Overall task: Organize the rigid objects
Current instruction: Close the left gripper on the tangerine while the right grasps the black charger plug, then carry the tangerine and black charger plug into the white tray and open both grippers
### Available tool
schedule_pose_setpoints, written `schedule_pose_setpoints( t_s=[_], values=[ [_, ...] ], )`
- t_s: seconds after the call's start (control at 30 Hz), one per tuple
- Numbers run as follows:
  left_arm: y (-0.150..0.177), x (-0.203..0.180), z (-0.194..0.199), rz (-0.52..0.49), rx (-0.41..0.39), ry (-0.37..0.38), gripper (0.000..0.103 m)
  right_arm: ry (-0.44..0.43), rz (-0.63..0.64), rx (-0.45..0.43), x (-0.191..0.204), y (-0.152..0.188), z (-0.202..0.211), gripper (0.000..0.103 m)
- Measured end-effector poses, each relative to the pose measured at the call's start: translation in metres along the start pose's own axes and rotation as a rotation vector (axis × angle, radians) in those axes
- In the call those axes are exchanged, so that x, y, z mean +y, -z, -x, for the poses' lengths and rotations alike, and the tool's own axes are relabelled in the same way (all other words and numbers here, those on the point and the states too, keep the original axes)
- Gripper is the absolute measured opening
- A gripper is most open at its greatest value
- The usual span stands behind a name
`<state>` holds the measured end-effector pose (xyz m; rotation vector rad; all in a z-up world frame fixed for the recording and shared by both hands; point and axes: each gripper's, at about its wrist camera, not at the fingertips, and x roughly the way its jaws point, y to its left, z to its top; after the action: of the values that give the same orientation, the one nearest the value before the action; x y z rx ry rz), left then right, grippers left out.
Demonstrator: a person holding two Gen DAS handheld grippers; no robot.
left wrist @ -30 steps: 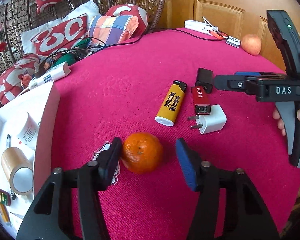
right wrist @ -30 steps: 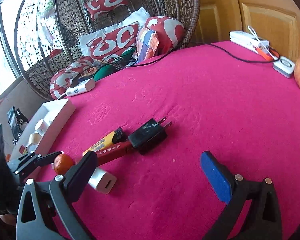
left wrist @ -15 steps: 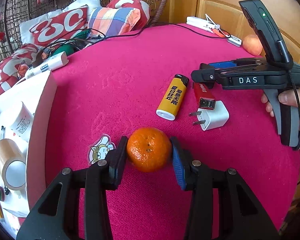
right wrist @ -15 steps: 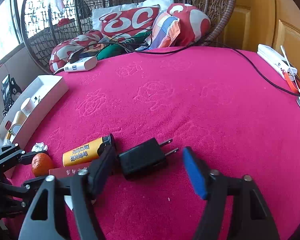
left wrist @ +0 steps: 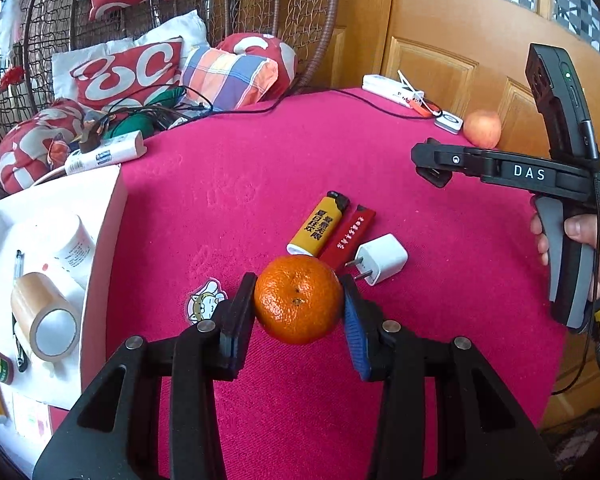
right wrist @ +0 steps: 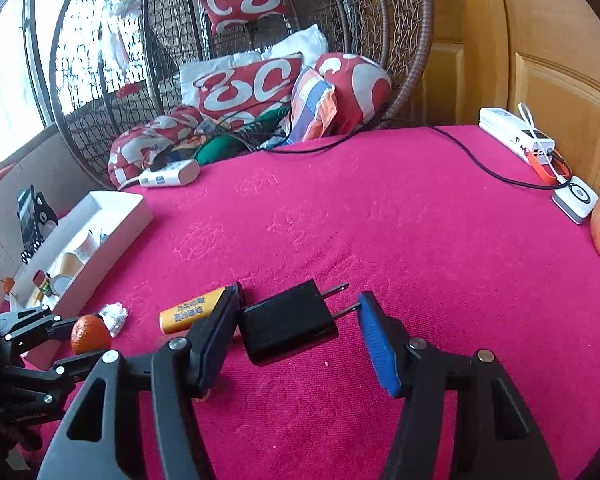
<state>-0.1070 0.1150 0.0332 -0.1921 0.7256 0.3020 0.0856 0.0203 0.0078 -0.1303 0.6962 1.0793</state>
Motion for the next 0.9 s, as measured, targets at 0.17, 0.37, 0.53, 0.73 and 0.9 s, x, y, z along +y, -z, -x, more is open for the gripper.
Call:
schedule_pose_setpoints(
  t_s=[0.17, 0.37, 0.53, 0.73, 0.9],
  values=[
    [-0.003, 0.000, 0.018, 0.021, -0.041, 0.004, 0.040, -0.041, 0.028, -0.049, 0.018, -0.010, 0.021, 0.061],
    [-0.003, 0.002, 0.033, 0.037, -0.070, -0.006, 0.040, -0.090, 0.076, -0.059, 0.041, -0.011, 0.026, 0.061],
    [-0.003, 0.010, 0.045, 0.067, -0.102, -0.009, 0.040, -0.106, 0.100, -0.045, 0.054, -0.010, 0.025, 0.061],
    [-0.003, 0.024, 0.060, 0.104, -0.146, -0.035, 0.040, -0.116, 0.126, -0.035, 0.068, -0.013, 0.023, 0.061],
    [0.001, 0.044, 0.073, 0.153, -0.176, -0.062, 0.040, -0.128, 0.162, -0.031, 0.083, -0.015, 0.020, 0.061]
  ],
)
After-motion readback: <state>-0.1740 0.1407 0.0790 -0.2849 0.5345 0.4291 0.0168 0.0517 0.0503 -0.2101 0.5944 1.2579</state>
